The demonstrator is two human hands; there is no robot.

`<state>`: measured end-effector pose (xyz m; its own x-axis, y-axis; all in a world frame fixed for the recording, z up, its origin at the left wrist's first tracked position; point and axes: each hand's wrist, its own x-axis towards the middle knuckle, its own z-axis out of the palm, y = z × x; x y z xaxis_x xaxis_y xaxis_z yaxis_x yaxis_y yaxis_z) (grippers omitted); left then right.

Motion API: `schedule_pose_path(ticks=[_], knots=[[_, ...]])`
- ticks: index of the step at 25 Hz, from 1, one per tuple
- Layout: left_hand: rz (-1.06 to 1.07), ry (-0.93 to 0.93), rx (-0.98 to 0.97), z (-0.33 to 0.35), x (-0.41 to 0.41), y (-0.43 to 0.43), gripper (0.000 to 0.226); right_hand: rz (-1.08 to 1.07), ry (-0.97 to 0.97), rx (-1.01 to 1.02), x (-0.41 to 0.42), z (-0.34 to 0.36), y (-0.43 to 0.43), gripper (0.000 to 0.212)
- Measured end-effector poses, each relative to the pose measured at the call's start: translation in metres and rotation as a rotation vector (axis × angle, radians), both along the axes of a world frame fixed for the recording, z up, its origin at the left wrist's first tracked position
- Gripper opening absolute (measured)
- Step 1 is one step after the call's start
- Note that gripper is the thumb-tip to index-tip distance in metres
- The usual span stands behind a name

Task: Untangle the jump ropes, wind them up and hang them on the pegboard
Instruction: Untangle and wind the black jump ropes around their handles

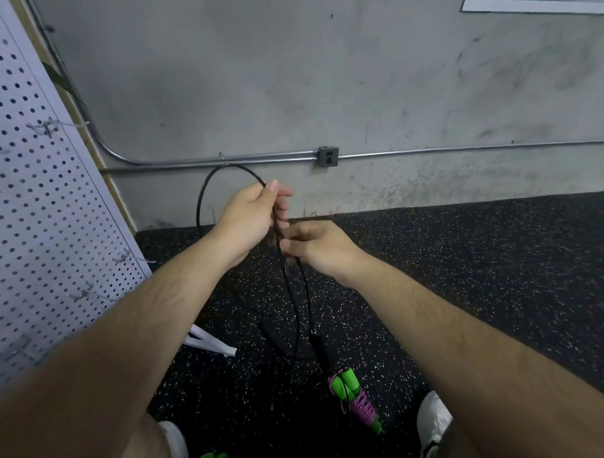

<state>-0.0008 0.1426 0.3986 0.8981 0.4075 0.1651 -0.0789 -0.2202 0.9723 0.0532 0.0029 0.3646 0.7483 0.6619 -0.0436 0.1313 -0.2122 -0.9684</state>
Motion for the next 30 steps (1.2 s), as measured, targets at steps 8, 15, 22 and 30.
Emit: schedule_pose_path(ticks=[8, 15, 22, 30], knots=[[-0.049, 0.018, -0.221, -0.001, -0.002, 0.02, 0.035, 0.089, 0.151, 0.07, -0.017, 0.001, 0.019, 0.007], [-0.453, 0.42, 0.144, -0.021, -0.038, 0.017, 0.038, -0.205, 0.094, 0.208, -0.002, 0.019, 0.019, 0.012], [-0.235, 0.332, 0.358, -0.015, -0.04, 0.006, 0.022, -0.221, 0.152, 0.323, 0.015, 0.03, 0.011, 0.038], [-0.009, -0.071, -0.214, 0.005, -0.038, 0.029, 0.028, -0.003, -0.398, -0.551, 0.053, -0.019, -0.008, 0.033]])
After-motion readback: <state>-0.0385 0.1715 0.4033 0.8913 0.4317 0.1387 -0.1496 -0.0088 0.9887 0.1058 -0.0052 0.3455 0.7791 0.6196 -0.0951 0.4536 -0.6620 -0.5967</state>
